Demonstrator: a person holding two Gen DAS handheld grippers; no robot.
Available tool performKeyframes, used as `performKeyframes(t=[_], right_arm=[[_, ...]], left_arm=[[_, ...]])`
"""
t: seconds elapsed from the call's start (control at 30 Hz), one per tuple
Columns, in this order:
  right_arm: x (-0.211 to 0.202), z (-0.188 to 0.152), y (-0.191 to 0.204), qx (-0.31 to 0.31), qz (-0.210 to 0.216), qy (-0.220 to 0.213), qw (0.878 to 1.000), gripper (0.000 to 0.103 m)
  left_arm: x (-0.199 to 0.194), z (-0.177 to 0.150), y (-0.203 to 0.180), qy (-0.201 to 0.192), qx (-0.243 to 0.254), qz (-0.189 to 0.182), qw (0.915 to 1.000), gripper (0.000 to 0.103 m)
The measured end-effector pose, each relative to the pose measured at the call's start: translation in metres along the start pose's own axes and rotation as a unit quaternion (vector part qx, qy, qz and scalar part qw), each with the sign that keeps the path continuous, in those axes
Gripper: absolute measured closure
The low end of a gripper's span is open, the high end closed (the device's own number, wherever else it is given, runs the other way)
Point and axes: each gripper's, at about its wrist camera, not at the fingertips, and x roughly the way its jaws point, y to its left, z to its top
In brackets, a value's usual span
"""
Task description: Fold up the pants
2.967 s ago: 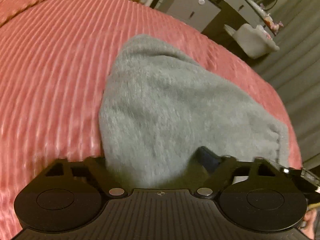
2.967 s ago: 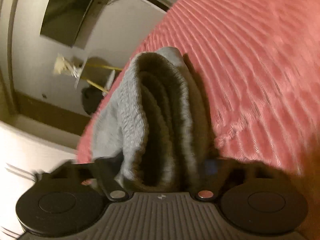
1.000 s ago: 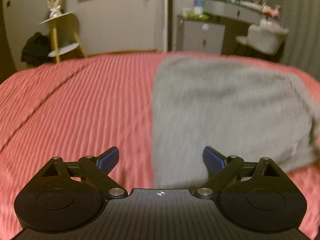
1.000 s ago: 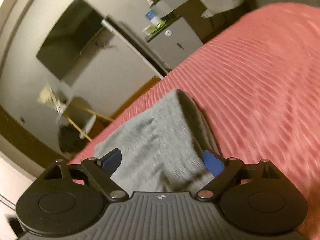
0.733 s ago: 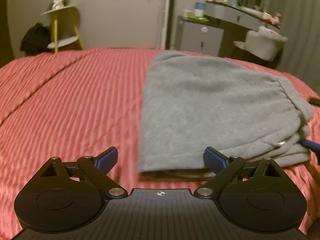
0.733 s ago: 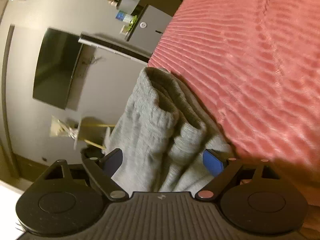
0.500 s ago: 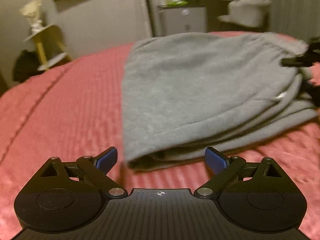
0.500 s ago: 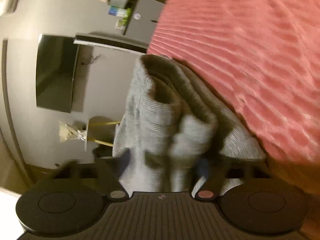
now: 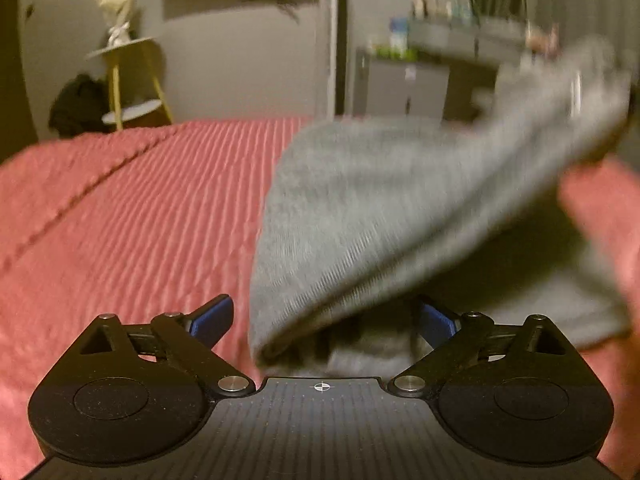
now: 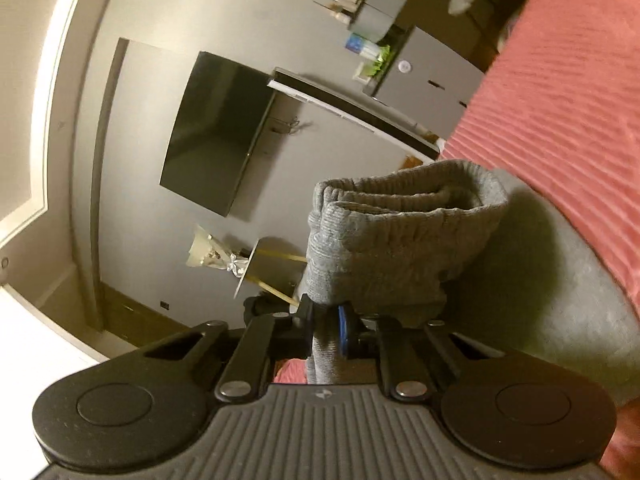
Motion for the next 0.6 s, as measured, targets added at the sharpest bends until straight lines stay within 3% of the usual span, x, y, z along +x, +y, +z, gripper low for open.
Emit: performKeyframes(t=[0.07, 0.13, 0.17, 0.3, 0.33, 0.37, 0.43, 0.6], right_arm=[[-0.006, 0.000, -0.009, 0.005, -0.014, 0.000, 1.000, 0.091], [-0.007, -0.001, -0.020, 0.019, -0.033, -0.003, 0.999, 0.091], [-0.010, -0.002, -0.025, 0.025, -0.042, -0.004, 0.999, 0.091], [-0.015, -0.011, -0.044, 0.035, -0.058, 0.005, 0.998, 0.087], [-0.012, -0.014, -0.048, 0.034, -0.077, 0.011, 0.996, 0.070], [-0.009, -0.017, -0.051, 0.039, -0.103, 0.014, 0.994, 0.036], [-0.008, -0.027, -0.062, 0.048, -0.144, 0.007, 0.988, 0.012], [-0.010, -0.031, -0.084, 0.100, -0.094, 0.001, 0.991, 0.010]], left_arm=[[0.000, 0.004, 0.004, -0.004, 0.004, 0.015, 0.9999, 0.004], [0.020, 0.003, 0.004, 0.040, 0.043, 0.076, 0.9954, 0.003], [0.027, 0.001, 0.008, 0.052, 0.047, 0.083, 0.9941, 0.002], [0.018, 0.001, 0.029, 0.036, -0.028, 0.063, 0.9970, 0.005], [0.016, 0.000, 0.031, 0.033, -0.038, 0.060, 0.9969, 0.007], [0.015, -0.001, 0.035, 0.033, -0.047, 0.055, 0.9968, 0.011], [0.011, -0.003, 0.037, 0.036, -0.054, 0.044, 0.9969, 0.013], [0.006, -0.010, 0.039, 0.032, -0.064, 0.029, 0.9970, 0.014]])
